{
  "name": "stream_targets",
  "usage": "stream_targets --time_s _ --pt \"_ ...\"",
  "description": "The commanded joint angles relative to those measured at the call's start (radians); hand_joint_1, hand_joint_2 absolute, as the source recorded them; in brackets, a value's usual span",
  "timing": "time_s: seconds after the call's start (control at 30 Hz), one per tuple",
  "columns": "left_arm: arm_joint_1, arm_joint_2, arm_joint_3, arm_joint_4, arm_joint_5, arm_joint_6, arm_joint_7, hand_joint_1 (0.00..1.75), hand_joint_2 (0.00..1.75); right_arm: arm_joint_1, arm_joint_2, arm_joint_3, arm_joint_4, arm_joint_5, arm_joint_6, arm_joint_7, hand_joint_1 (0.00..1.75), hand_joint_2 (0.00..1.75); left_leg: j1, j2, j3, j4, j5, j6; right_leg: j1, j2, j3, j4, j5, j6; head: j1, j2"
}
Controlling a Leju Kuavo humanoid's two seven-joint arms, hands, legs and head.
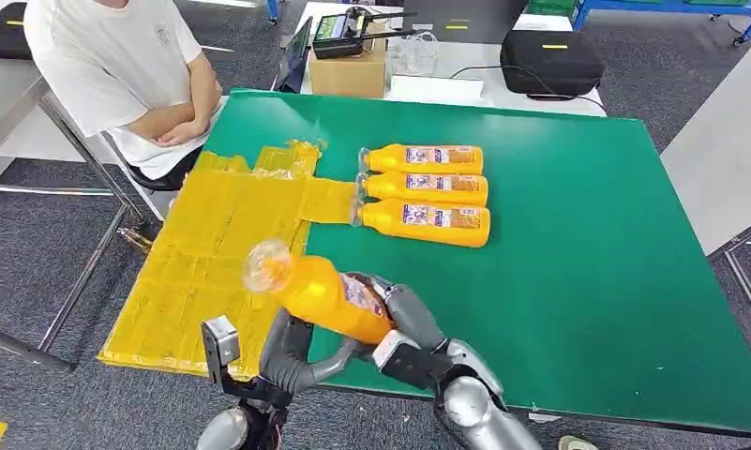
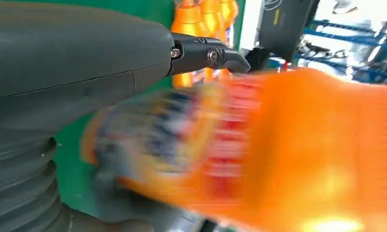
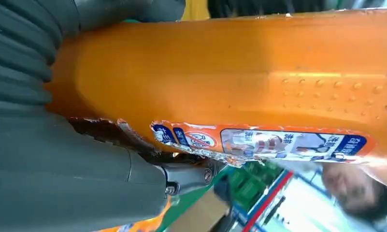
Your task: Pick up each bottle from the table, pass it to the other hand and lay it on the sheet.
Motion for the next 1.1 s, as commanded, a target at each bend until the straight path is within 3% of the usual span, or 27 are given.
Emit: stream_targets --time_s 0.03,0.37,0.4,0.43,0.47,0.5,0.7,1.03,1.1 --pt "-0.017 0.013 0.024 -0.026 0.044 -0.012 -0.015 0.0 1.75 -0.058 0.007 0.121 0.133 0.008 -0.019 -0.021 1.75 1.75 0.0 0.001 0.002 -0.002 0.0 0.003 0.001 0.002 0.002 -0.002 0.001 -0.004 0.0 0.0" --pt "-0.018 0.038 -0.024 -0.001 0.157 -0.095 0.045 0.0 1.75 -0.082 -0.004 0.18 0.156 0.04 -0.061 -0.014 1.75 1.75 0.0 0.001 0.003 -0.004 0.001 0.003 0.002 0.001 0.002 -0.004 0.001 -0.006 0.0 0.0" --pt "-0.021 0.036 -0.024 0.009 0.169 -0.105 0.051 1.24 1.75 -0.086 0.0 0.18 0.155 0.038 -0.058 -0.011 1.75 1.75 0.0 0.0 0.001 -0.003 0.001 0.002 0.001 0.001 0.0 -0.003 0.001 -0.004 0.0 0.0" --pt "-0.023 0.035 -0.022 0.016 0.178 -0.109 0.057 1.75 1.75 -0.089 0.002 0.181 0.153 0.038 -0.058 -0.011 0.38 1.75 0.0 0.0 0.002 -0.003 0.001 0.003 0.001 0.0 0.001 -0.004 0.001 -0.005 0.0 0.0" --pt "-0.024 0.029 -0.012 0.027 0.179 -0.095 0.062 1.75 1.75 -0.085 0.01 0.174 0.147 0.039 -0.079 0.0 0.02 1.75 0.0 0.0 0.001 -0.002 0.0 0.002 0.001 0.001 0.0 -0.002 0.001 -0.003 0.0 0.0" --pt "-0.025 0.028 -0.008 0.033 0.187 -0.093 0.073 1.75 1.75 -0.081 0.016 0.169 0.142 0.037 -0.088 0.002 0.0 0.0 0.0 0.0 0.002 -0.003 0.001 0.003 0.001 0.001 0.001 -0.003 0.001 -0.005 0.0 0.0" --pt "-0.023 0.022 0.013 0.034 0.195 -0.061 0.081 1.75 1.75 -0.053 0.035 0.138 0.105 0.021 -0.161 -0.014 0.0 0.0 0.0 0.001 0.0 -0.002 0.0 0.002 0.001 0.001 -0.001 -0.002 0.0 -0.004 0.0 0.0" --pt "-0.025 -0.062 0.138 -0.019 0.23 0.297 0.059 1.75 1.75 0.089 0.007 0.113 -0.069 -0.004 -0.349 -0.105 0.0 0.0 0.0 -0.001 -0.001 -0.001 0.0 0.002 0.0 0.0 -0.001 -0.001 0.0 -0.004 0.0 0.0" --pt "-0.057 -0.052 0.134 0.009 0.119 0.453 0.013 1.75 1.75 0.126 -0.009 0.131 -0.109 0.054 -0.435 -0.116 0.0 0.0 0.0 0.0 0.0 -0.002 0.0 0.003 0.001 0.001 0.0 -0.002 0.0 -0.005 0.0 0.0"
